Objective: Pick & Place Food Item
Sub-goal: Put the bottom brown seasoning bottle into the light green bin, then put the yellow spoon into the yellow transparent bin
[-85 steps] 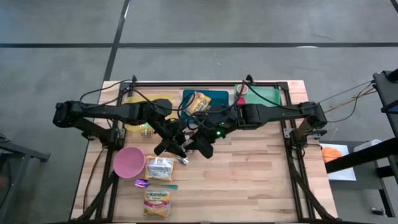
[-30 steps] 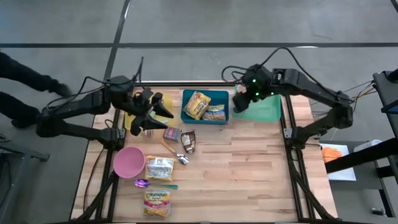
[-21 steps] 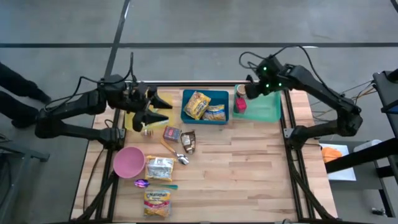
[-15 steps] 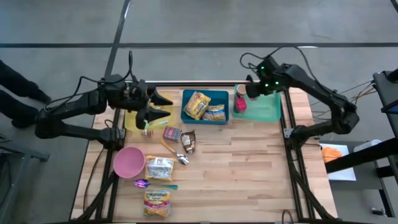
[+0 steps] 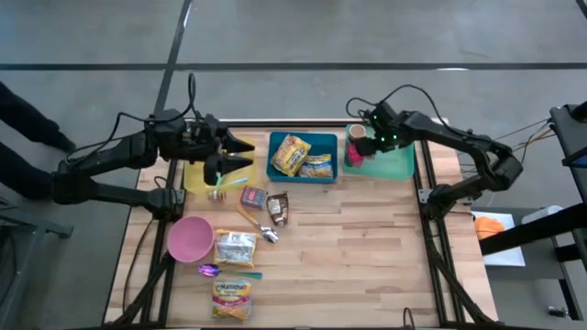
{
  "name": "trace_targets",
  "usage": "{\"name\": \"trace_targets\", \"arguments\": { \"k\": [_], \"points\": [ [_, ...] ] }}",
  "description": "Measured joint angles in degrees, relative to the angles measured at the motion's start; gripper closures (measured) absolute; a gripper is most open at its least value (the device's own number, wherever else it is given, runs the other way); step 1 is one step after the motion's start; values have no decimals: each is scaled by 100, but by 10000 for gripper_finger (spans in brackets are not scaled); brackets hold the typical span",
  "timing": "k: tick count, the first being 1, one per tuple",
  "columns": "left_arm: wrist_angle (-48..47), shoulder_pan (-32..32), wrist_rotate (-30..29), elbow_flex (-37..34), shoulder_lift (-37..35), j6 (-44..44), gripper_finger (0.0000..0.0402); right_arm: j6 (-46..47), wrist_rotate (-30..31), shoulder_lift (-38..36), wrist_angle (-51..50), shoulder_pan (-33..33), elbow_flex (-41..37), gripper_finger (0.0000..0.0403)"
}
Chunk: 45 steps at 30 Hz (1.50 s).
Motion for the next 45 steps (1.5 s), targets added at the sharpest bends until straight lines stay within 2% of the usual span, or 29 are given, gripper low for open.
{"name": "trace_targets", "arguments": {
  "k": [9, 24, 30, 34, 38, 45],
  "points": [
    [-2, 34, -197, 0, 0, 44, 124, 339, 324, -354, 783, 210, -780, 233],
    [-17, 37, -199, 0, 0, 44, 124, 334, 599, -273, 1182, 547, -1221, 230],
    [-24, 37, -199, 0, 0, 42, 124, 330, 556, -273, 1172, 547, -1289, 158],
    [-37, 37, -197, 0, 0, 42, 124, 275, 536, -273, 1176, 549, -1284, 127],
    [-46, 37, -197, 0, 0, 42, 124, 246, 446, -273, 1178, 549, -1283, 113],
    [-209, 37, -195, 0, 0, -117, 125, 267, 369, -556, 1131, 556, -1283, 110]
  ]
}}
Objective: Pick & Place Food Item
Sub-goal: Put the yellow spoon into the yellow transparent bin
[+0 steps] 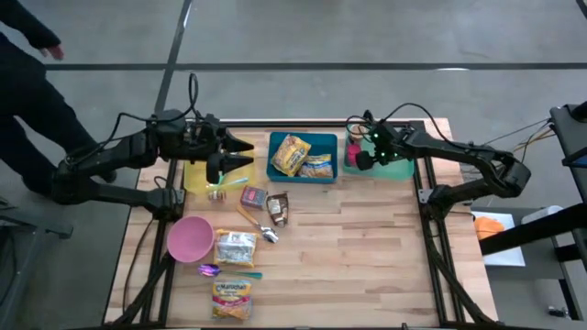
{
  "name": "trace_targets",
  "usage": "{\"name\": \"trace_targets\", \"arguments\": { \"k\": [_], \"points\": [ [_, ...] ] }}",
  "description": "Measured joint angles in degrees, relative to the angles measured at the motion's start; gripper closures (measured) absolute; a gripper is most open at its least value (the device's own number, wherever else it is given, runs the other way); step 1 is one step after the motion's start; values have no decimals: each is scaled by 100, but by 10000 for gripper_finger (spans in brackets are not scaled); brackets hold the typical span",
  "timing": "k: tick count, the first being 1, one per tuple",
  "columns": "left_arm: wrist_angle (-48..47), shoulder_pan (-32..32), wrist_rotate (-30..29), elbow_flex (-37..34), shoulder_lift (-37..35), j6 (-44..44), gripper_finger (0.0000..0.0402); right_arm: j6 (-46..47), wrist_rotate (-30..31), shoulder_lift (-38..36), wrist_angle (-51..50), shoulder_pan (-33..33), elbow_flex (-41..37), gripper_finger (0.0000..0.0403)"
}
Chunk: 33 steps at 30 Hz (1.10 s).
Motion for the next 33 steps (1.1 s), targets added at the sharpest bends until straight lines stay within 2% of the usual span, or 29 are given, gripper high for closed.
{"name": "trace_targets", "arguments": {
  "k": [6, 11, 20, 24, 28, 33],
  "points": [
    [-505, 0, 0, 0, 80, -450, 125, 167, 22, -688, -419, 0, 11, 109],
    [-870, -2, -109, 0, 327, -469, 125, 429, -96, -1424, -711, 33, 11, 109],
    [-1747, -187, -107, 0, 1053, 524, 125, 490, -247, -2610, -629, 628, 11, 109],
    [-2250, -436, -109, 2, 1406, 1309, 125, 326, -443, -2770, -132, 1153, 11, 109],
    [-2615, -752, -132, 0, 1783, 2125, 125, 286, -882, -2705, 932, 1685, 11, 109],
    [-2959, -987, -455, 0, 2254, 2814, 125, 293, -1001, -2530, 2185, 2168, 11, 108]
  ]
}}
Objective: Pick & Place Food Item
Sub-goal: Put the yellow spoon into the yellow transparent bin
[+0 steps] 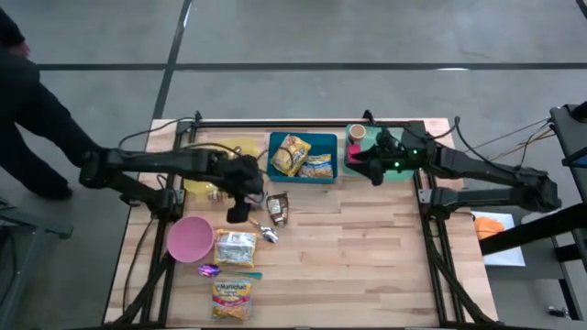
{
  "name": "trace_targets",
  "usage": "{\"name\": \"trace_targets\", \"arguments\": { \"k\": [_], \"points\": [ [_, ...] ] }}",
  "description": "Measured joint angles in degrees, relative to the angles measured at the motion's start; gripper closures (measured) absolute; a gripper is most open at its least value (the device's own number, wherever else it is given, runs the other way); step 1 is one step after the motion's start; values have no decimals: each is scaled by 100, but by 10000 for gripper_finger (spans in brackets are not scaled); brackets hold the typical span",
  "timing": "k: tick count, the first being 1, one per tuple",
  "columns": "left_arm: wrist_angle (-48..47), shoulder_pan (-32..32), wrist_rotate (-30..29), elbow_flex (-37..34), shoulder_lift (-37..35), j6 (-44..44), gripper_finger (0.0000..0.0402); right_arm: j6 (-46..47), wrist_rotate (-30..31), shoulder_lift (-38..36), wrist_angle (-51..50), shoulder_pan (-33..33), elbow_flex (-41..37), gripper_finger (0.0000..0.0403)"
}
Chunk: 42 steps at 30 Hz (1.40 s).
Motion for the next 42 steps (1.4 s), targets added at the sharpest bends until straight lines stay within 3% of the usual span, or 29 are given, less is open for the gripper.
{"name": "trace_targets", "arguments": {
  "k": [12, 19, 28, 42],
  "points": [
    [-324, -397, -512, 0, 1116, 1464, 128, 243, -59, 426, 46, 86, 0, 108],
    [-313, -835, -719, -9, 1542, 2378, 171, 241, -164, 488, 25, 86, 0, 108],
    [558, -894, -727, -757, 1697, 2258, 214, 251, -168, 483, -110, 86, 0, 108],
    [2065, -1081, -1087, -1614, 1684, 2327, 216, 336, -205, 483, -108, 86, 0, 108]
  ]
}}
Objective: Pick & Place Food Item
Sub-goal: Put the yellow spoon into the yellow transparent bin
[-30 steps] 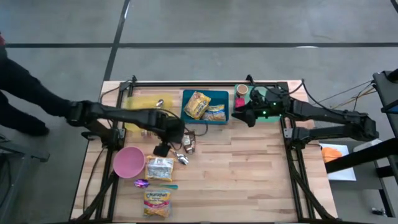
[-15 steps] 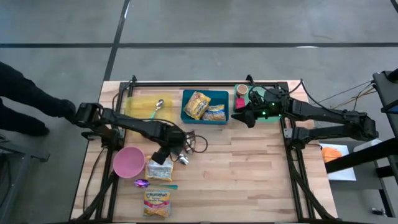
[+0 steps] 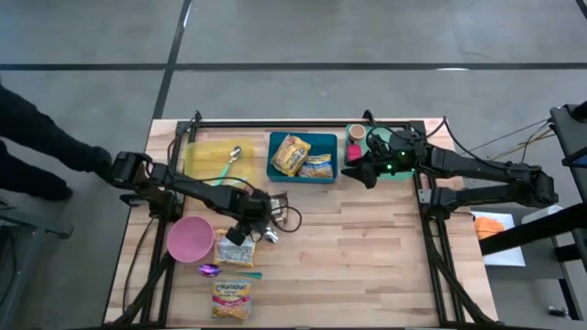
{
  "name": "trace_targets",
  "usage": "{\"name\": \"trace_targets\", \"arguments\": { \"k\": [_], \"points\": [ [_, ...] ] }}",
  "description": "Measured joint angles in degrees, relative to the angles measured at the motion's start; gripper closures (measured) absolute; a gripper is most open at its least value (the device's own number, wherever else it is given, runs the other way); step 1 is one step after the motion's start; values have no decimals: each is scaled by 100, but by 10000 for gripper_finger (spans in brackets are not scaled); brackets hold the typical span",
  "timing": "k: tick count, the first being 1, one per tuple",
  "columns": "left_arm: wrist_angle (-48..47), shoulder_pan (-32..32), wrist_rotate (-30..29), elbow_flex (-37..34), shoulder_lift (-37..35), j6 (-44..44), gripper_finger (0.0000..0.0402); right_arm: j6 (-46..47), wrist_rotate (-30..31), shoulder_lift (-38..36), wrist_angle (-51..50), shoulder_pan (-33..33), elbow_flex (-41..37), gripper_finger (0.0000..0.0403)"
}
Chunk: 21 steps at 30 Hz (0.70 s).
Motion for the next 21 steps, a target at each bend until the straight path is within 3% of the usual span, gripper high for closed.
{"name": "trace_targets", "arguments": {
  "k": [7, 14, 21],
  "points": [
    [228, -2, 104, -252, -24, 111, 238, 16, 14, 0, 2, 0, 0, 108],
    [179, -2, 373, -277, -17, 129, 362, -9, 61, 0, 2, 0, 0, 108],
    [171, -2, 388, -277, -17, -91, 364, -23, 63, 0, 2, 0, 0, 109]
  ]
}}
